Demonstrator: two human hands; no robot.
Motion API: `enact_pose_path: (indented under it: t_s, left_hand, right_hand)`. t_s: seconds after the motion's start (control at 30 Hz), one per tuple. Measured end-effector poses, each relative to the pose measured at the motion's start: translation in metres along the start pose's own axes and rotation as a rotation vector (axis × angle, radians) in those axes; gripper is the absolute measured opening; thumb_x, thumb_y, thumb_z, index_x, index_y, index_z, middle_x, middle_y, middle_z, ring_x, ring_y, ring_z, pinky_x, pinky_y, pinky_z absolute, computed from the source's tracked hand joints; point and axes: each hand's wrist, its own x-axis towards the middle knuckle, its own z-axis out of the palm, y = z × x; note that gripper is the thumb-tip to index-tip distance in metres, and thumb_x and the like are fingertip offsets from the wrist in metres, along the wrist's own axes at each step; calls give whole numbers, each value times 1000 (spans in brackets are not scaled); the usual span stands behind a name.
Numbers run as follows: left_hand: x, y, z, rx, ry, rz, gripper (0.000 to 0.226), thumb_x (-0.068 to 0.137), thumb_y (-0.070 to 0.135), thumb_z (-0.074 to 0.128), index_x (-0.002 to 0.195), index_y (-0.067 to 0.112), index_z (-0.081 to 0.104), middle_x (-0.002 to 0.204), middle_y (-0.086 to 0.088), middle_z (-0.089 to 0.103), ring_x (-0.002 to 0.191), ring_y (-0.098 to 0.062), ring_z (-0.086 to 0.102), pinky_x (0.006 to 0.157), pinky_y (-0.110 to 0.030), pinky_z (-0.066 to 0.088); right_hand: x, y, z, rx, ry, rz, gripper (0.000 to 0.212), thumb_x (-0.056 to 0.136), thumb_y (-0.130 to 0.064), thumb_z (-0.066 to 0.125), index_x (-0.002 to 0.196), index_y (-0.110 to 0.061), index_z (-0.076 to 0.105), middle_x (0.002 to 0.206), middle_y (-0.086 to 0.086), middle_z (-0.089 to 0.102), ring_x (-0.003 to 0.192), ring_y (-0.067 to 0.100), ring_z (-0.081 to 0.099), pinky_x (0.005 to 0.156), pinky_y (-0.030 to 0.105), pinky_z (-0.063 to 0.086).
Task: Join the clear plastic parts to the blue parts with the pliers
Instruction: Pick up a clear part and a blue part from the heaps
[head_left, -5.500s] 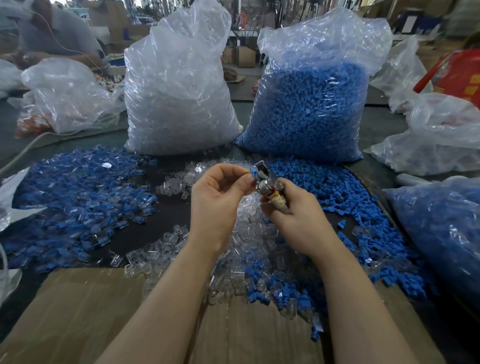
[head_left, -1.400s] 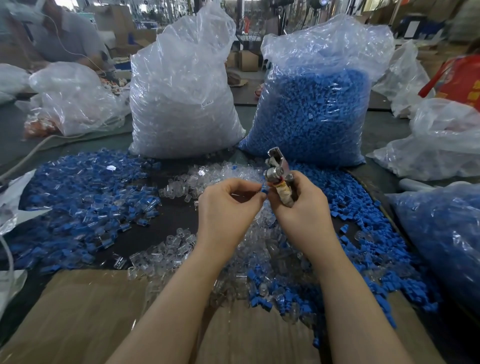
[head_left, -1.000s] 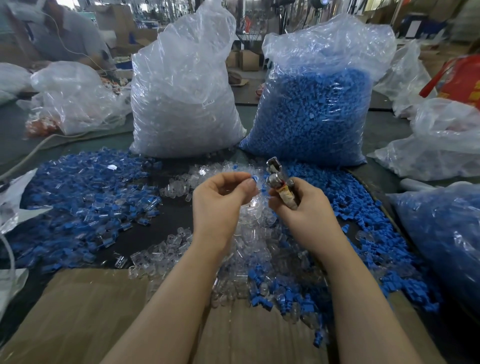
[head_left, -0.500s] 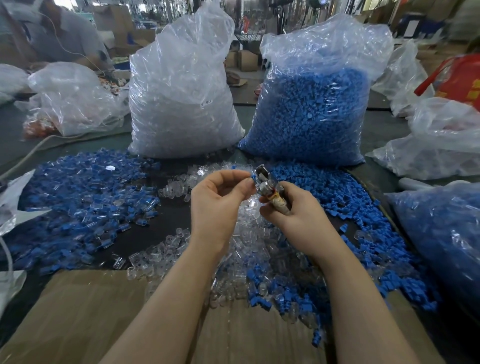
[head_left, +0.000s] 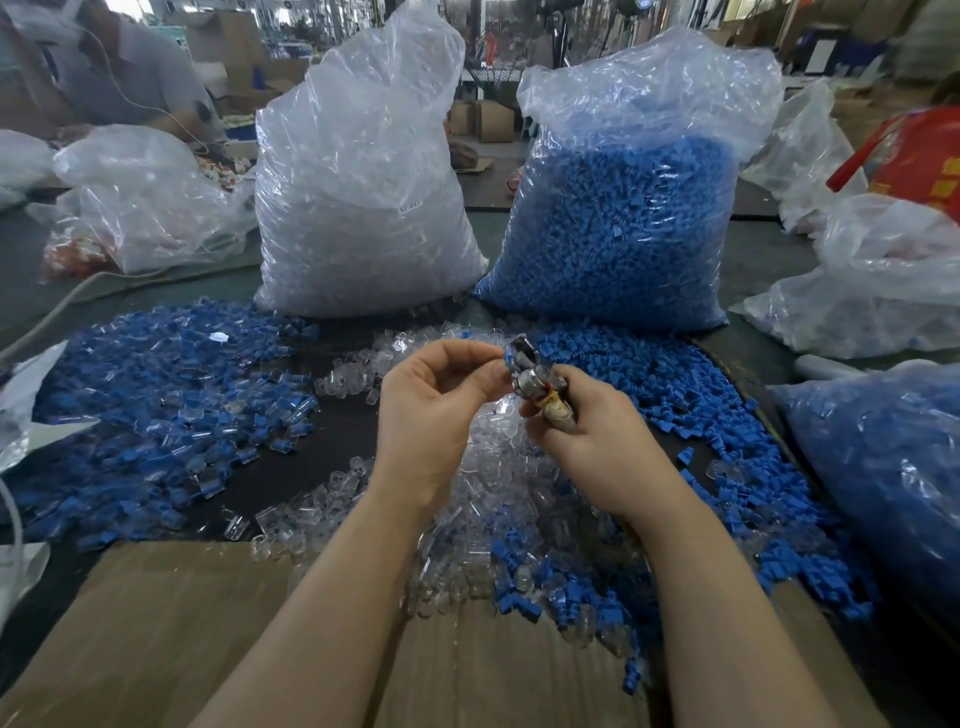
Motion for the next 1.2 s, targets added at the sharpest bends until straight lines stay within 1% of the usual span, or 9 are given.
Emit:
enact_pose_path:
  t_s: [0.17,0.3,0.47,0.53,0.67,0.77,0.87,1.07,1.2]
  left_hand:
    - [-1,1,3,-9,6,3,16,84,-7,68,85,9,70,74,4,73,72,-8,69,69,-18,54]
    - [-1,1,2,-14,8,-7,16,84,-5,68,85,10,70,75,4,73,72,-8,69,70,-19,54]
    - [3,2,-5,-74,8,-147,11,79,7,72,89,11,71,81,-2,75,77,-13,71,70,-21,56]
    - [9,2,-15,-207,116,-261,19,77,11,70,95,9,69,85,-5,76,78,-14,73,69,-21,57]
    - [22,5,-52,-613,475,-417,10,89,6,64,98,7,67,82,-6,77,75,-12,75,67,-21,59]
    - [26,7,-78,-837,711,-402,13,92,8,61,105,5,64,76,-4,76,73,-9,74,71,-22,60]
    - [26,7,-99,-1020,864,-341,12,96,8,57,106,3,63,73,-5,75,70,-9,74,59,-22,59]
    - [29,4,-118,-1156,973,-256,16,100,8,52,89,4,62,64,-5,71,69,-8,71,63,-22,59]
    - [30,1,-110,-1090,921,-266,10,100,16,55,98,8,61,84,-3,72,70,-8,71,66,-22,59]
  right_hand:
    - [0,1,3,-35,39,-20,11,86,-10,57,88,-21,55,69,0,59,64,22,53,61,46,45]
    - [0,1,5,-52,45,-22,17,87,-12,57,83,-27,50,67,-2,57,63,18,51,60,45,45]
    - [1,3,6,-102,87,-12,8,89,-22,58,89,-27,52,70,-5,60,64,15,54,58,38,43]
    - [1,5,4,-135,149,-8,9,89,-24,58,87,-25,50,67,-5,59,62,16,53,53,35,38]
    - [2,11,0,-193,232,40,12,89,-25,59,84,-25,48,61,-5,55,57,16,50,50,32,29]
    - [1,14,0,-241,268,68,13,89,-25,60,84,-23,48,62,-5,56,57,16,51,49,33,34]
    - [2,15,-1,-280,281,78,14,89,-25,60,84,-24,47,64,-4,56,58,17,52,50,33,37]
    - [1,16,1,-333,256,69,12,90,-25,60,86,-23,48,63,-6,55,57,14,50,47,30,32]
    - [1,15,1,-360,235,68,16,89,-25,59,84,-26,44,62,-8,54,56,13,49,47,30,30]
